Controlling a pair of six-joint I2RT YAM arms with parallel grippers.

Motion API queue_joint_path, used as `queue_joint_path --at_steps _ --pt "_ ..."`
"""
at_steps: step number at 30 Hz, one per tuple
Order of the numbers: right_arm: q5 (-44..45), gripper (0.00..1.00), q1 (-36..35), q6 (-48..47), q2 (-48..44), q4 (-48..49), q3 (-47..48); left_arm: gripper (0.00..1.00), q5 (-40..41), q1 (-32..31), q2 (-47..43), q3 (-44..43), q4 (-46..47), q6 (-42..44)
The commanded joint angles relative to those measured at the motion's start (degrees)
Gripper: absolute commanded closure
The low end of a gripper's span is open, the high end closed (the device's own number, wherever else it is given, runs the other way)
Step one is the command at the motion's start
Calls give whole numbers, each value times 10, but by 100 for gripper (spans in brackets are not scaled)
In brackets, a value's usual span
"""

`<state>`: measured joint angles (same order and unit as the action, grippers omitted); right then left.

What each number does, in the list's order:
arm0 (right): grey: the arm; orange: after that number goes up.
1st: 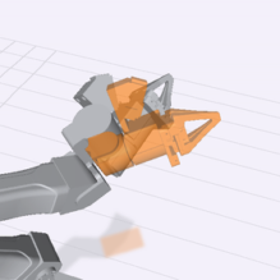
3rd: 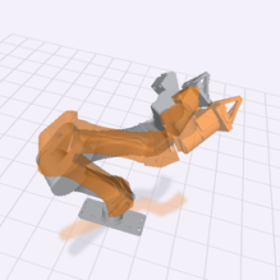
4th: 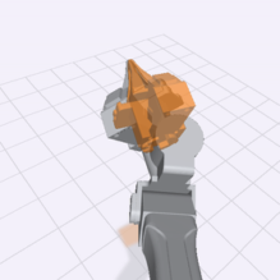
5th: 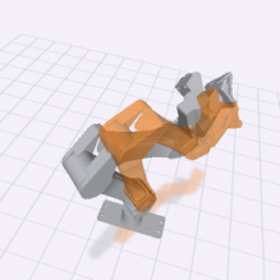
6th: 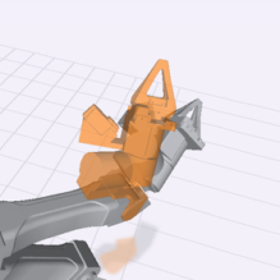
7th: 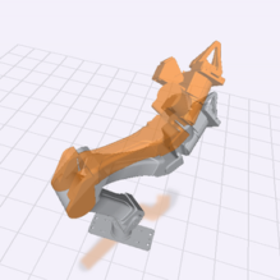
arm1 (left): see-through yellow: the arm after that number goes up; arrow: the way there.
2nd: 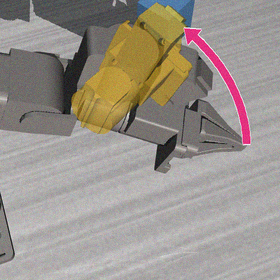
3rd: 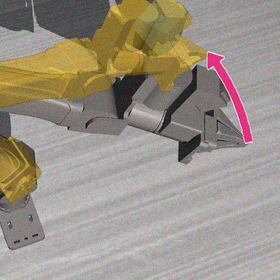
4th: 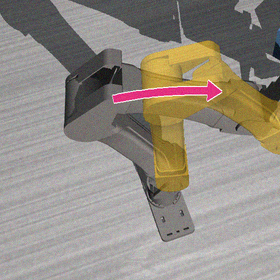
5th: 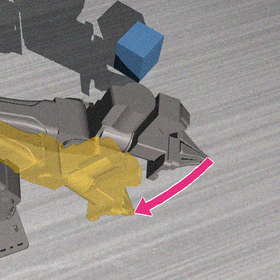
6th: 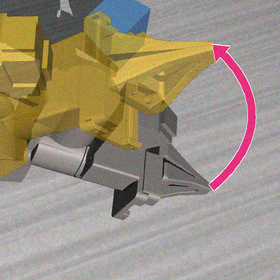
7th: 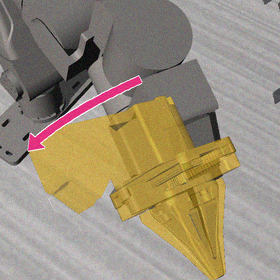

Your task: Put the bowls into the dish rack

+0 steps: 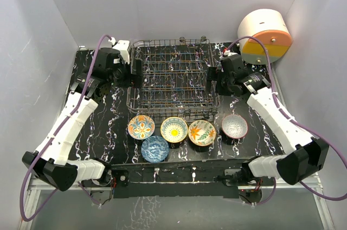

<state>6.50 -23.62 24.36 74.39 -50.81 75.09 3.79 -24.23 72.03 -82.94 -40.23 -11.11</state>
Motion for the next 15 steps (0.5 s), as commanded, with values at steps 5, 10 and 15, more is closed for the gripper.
queue_joint_path --at_steps 5,10,15 --pt "52 1 0 1 19 -77 25 3 1 -3 -21 -35 -57 15" --pt "114 1 4 117 -8 -155 21 3 25 -3 -60 -18 -63 9" --pt "54 1 6 222 -88 -186 -27 3 19 -3 -116 10 -61 11"
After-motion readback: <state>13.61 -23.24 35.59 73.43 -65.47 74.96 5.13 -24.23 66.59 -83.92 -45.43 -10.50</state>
